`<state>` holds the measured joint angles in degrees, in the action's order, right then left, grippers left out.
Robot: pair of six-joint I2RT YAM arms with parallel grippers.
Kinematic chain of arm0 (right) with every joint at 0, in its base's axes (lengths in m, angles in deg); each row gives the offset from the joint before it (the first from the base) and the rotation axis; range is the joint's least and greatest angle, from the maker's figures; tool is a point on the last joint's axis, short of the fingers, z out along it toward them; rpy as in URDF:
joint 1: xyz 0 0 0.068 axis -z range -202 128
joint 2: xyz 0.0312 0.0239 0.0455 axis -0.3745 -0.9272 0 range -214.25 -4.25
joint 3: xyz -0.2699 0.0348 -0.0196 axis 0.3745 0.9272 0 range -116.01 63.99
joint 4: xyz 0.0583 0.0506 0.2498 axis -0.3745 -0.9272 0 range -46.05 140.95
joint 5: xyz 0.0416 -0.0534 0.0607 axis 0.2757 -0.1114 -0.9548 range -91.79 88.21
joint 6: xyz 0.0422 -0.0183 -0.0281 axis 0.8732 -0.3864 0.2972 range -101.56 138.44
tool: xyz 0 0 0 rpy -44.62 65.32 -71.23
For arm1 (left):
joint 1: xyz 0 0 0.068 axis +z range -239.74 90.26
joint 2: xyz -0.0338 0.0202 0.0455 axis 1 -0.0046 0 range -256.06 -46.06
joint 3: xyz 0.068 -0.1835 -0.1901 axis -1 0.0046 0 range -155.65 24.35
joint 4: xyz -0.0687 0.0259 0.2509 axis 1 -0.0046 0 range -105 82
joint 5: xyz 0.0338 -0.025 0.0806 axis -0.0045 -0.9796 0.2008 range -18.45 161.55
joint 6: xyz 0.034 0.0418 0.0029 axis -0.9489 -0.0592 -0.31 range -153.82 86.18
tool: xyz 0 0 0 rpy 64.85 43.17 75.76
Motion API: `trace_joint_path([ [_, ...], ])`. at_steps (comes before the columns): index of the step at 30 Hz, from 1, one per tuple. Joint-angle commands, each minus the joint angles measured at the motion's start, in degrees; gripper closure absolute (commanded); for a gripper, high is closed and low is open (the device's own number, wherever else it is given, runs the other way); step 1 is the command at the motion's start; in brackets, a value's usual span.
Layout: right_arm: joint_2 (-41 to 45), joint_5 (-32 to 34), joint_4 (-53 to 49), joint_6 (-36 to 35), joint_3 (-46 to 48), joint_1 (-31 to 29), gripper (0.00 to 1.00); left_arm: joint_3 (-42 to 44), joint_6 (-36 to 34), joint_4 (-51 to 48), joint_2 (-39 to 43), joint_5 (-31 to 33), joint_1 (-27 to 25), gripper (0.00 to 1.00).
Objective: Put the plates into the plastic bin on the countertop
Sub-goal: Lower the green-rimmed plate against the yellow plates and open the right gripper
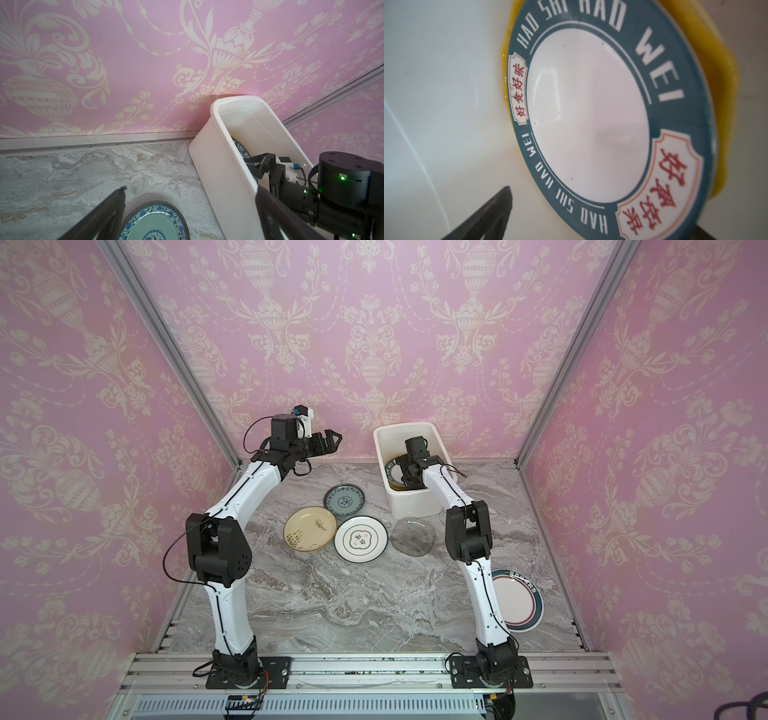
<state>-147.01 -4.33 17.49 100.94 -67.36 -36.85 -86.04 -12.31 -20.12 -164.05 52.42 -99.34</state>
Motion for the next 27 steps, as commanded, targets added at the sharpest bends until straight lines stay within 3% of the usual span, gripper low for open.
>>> trace_joint_path([
  [1,-1.04,1.13,-0.49,-1.74,-1.23,0.88,0.00,-1.58,-0.41,-1.71,-0.32,-0.25,-0.03,0.01],
  [13,-2.29,-0.05,2.98,-1.55,1.27,1.32,0.00,-0.25,-1.21,-2.04,1.54,0.50,0.02,0.01],
  [27,-3.02,-0.72,4.37,-2.52,0.93,1.68,0.00,-6.46,-1.39,-5.14,-1.87,0.26,-0.02,0.01],
])
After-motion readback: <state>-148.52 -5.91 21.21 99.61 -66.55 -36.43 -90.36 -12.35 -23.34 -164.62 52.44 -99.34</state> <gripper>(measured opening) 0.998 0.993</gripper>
